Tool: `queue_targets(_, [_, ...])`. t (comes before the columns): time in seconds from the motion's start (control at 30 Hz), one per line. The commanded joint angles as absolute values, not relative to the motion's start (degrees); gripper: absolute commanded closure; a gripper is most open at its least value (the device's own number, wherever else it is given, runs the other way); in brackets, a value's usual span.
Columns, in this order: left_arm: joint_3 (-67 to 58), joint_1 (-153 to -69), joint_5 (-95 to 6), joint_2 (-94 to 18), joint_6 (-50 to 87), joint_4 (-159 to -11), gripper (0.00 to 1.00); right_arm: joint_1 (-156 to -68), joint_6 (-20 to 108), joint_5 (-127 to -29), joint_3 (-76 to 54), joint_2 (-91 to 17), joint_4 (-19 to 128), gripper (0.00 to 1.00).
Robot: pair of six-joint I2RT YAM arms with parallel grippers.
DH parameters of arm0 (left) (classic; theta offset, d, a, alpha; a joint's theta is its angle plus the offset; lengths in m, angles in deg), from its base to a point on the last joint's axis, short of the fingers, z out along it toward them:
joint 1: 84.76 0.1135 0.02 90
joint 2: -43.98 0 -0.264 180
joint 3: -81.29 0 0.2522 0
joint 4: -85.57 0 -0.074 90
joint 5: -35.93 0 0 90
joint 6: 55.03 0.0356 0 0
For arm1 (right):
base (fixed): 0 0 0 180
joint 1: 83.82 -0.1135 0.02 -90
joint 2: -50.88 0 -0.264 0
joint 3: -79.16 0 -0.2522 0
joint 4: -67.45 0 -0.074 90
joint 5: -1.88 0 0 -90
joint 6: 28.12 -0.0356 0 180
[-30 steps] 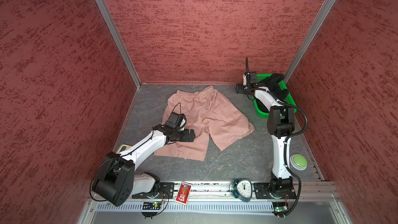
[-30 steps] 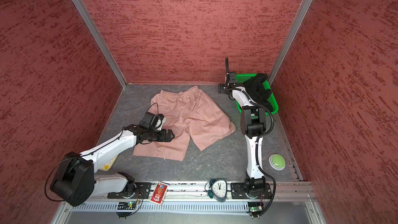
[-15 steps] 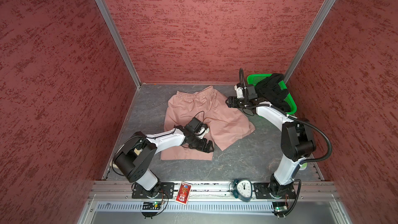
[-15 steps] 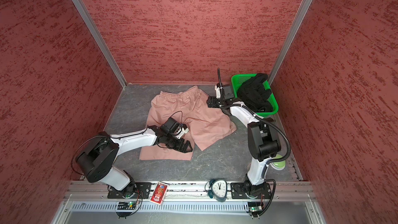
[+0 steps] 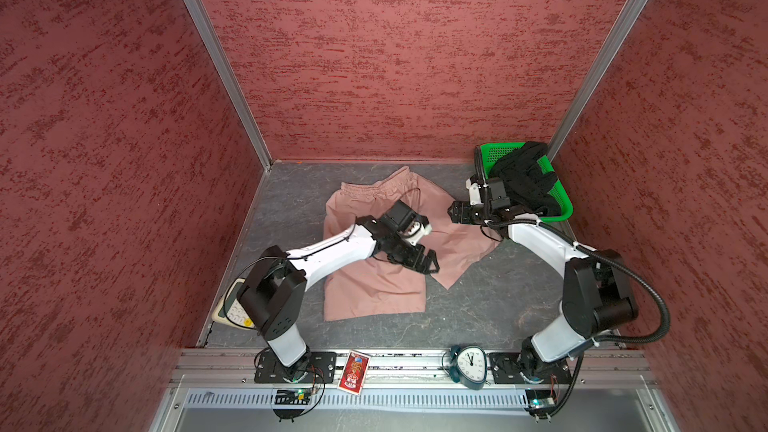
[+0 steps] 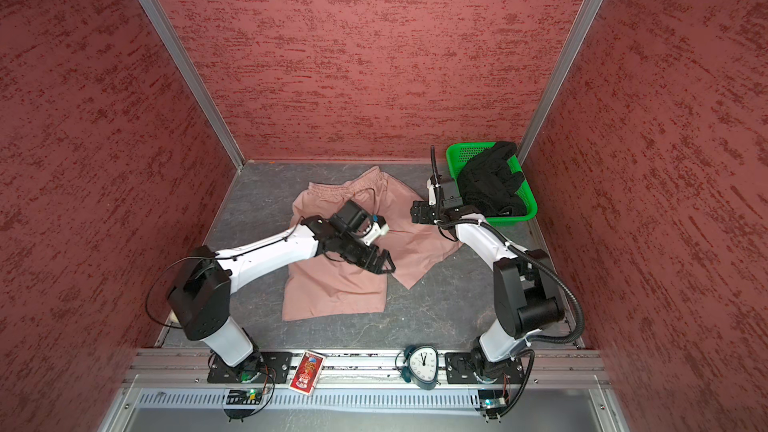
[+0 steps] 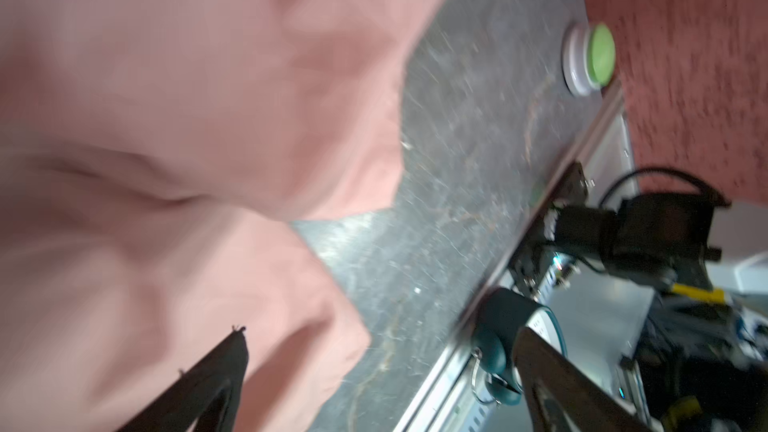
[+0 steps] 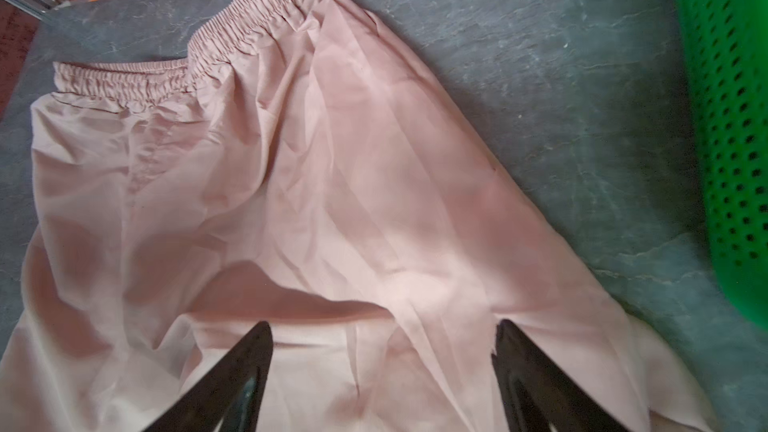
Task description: Fold and stack the shorts
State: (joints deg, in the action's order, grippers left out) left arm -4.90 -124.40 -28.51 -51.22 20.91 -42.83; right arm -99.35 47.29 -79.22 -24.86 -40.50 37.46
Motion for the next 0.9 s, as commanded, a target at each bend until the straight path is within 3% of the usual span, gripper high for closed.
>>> queue_targets(0.0, [-9.96,-115.18,-38.61,-51.21,27.3,-36.5,0.01,-101.18,46.72,-76.96,-27.35,-38.87,39.83,0.17])
queue_targets(0.2, [-23.53,-105.83,-39.77,-63.06,38.65,-46.86,0.01,-106.46,41.58,-70.51,-36.28,-35.11,47.38,0.28])
queue_targets(0.37, [-36.41,-101.99,-32.97,-76.44,39.47,-49.72,0.01,-111.33,38.1,-71.91,-42.94,-31.83,50.83,0.28])
queue_targets(0.57, [-49.32,-99.17,-35.25,-90.67,37.63,-46.15,0.01,-113.97,35.55,-74.86,-47.09,-27.38,48.97,0.26])
queue_targets(0.87, [-48.53,-94.63,-37.37,-94.02,32.6,-46.07,0.01,-113.87,33.74,-78.3,-46.56,-26.74,46.76,0.22])
